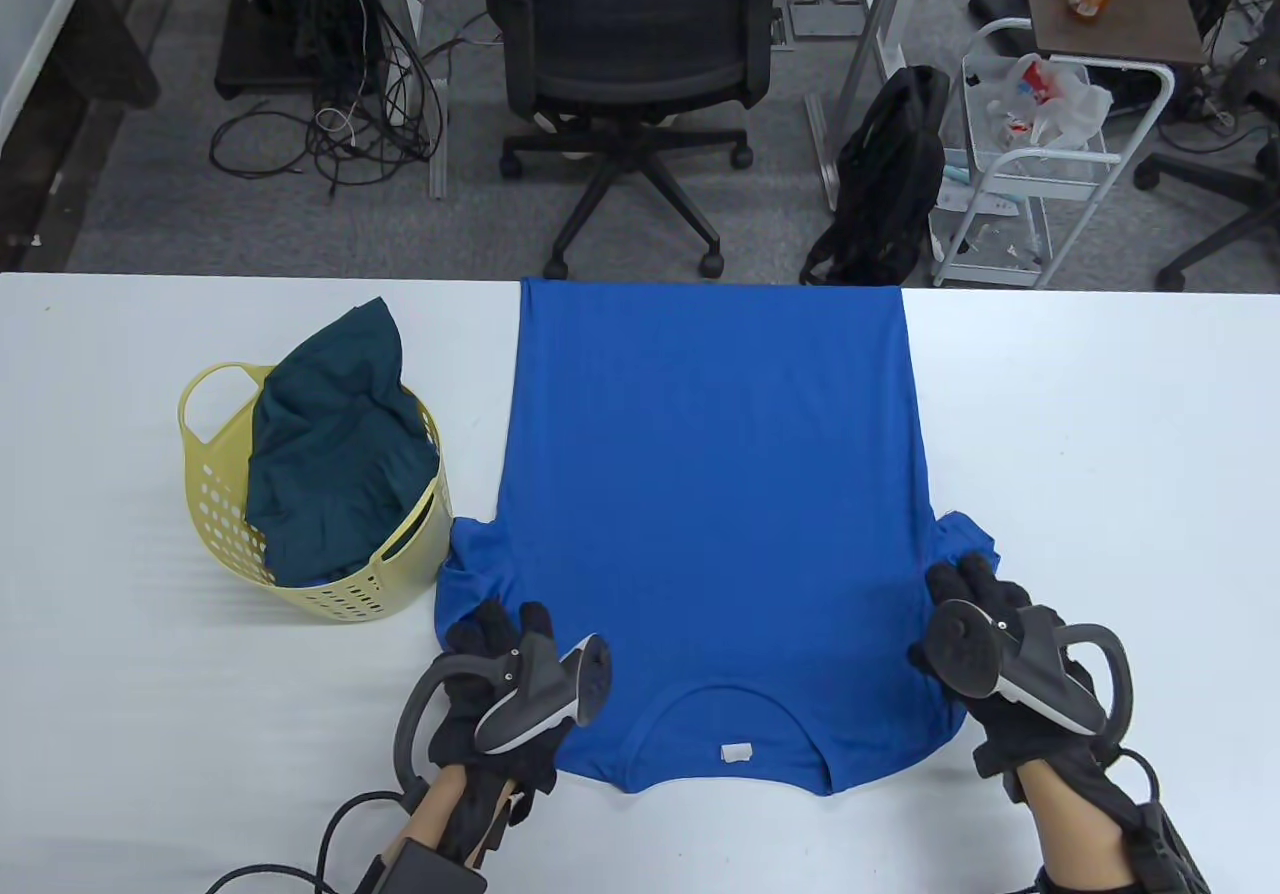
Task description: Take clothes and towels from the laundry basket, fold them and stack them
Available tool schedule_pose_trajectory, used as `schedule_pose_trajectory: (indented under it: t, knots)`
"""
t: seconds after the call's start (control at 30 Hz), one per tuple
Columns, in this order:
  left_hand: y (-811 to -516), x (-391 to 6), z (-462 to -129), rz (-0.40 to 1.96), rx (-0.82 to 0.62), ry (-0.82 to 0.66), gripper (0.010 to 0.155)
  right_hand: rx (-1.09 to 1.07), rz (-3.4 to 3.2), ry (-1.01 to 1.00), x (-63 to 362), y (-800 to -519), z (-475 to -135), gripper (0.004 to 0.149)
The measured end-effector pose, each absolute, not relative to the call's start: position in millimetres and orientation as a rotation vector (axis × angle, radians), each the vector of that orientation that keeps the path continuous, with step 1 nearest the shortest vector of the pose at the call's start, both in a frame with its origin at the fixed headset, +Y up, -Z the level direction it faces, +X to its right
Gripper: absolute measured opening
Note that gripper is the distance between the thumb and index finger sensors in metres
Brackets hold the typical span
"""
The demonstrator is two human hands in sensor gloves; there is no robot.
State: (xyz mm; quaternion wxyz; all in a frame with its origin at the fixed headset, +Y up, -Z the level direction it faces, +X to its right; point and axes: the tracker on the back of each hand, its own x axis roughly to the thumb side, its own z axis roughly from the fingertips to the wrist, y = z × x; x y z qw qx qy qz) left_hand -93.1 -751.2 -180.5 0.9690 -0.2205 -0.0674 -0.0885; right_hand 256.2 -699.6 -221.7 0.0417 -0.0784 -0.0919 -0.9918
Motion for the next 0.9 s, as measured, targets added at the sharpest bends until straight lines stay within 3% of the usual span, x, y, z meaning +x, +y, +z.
schedule_pose_trajectory:
  t: [0.17, 0.23, 0.3, 0.33, 0.4, 0.47, 0.6, 0.77, 0.9]
  knots:
    - [-763.1, -48.5, -219.3, -0.044, -0.636, -0.1, 0.106, -0.207, -3.022, -0.457, 241.4, -730.1, -299.1, 0.076]
    - [-772.0, -37.2, -230.9, -0.024, -0.695, -0.09, 0.11, -0.151, -3.063, -0.531, 243.4, -751.7, -318.2, 0.074]
    - [-788.2, -32.2, -239.0, -0.012, -0.856, -0.123, 0.114, -0.068, -3.028, -0.764, 249.8, -773.6, -327.0, 0.076]
    - [-791.2, -30.7, -239.8, -0.036, -0.863, -0.113, 0.118, -0.035, -2.984, -0.831, 252.8, -779.4, -327.9, 0.077]
    - [-793.6, -27.8, -245.4, -0.167, -0.801, -0.163, 0.121, 0.031, -2.908, -0.895, 261.6, -784.9, -325.6, 0.08]
    - [-792.1, -26.1, -255.7, -0.171, -0.798, -0.177, 0.12, -0.021, -3.021, -0.727, 263.9, -781.1, -314.8, 0.079]
    - [-787.4, -24.7, -287.6, -0.298, -0.756, -0.201, 0.119, -0.103, -2.835, -0.654, 260.2, -772.3, -279.8, 0.08]
    - [-777.6, -32.0, -317.4, -0.805, -0.49, -0.015, 0.113, -0.371, -2.825, -0.646, 247.1, -761.8, -225.4, 0.076]
    - [-774.9, -41.5, -311.5, -0.816, -0.421, -0.054, 0.101, -0.631, -2.915, -0.654, 237.0, -744.4, -211.8, 0.067]
